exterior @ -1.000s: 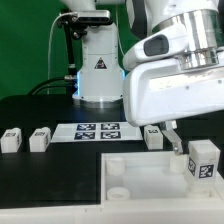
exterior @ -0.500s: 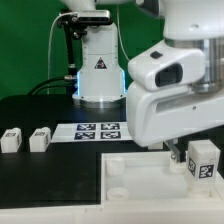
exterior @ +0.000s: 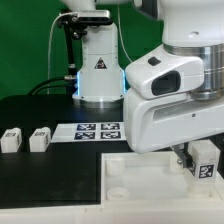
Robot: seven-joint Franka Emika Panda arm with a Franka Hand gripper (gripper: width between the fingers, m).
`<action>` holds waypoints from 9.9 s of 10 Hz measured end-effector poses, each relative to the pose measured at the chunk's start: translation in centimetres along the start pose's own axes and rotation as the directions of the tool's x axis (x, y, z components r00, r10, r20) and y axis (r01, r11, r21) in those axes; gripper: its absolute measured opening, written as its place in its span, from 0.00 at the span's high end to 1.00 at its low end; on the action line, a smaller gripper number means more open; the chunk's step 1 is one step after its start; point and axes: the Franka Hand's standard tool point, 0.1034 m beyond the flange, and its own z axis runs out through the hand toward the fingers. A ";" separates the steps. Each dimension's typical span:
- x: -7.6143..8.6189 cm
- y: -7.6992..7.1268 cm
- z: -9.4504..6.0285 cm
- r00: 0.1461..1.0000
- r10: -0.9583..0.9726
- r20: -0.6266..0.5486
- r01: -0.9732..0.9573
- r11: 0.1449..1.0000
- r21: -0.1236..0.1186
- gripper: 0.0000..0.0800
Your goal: Assemble one leg
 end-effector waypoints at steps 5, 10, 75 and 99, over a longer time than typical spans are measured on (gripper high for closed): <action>-0.1 0.6 0.2 0.870 0.491 -0.048 -0.491 0.871 0.013 0.63; -0.6 0.7 0.4 0.286 0.958 0.011 -0.954 0.283 0.100 0.63; -1.2 -0.1 1.6 0.691 0.715 -0.106 -0.699 0.698 0.155 0.19; -1.4 0.5 1.7 0.707 0.696 -0.127 -0.682 0.718 0.140 0.19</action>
Offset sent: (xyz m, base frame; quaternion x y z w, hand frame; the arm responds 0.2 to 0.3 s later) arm 0.0000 0.0000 0.0000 0.0000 0.0000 0.3523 0.9359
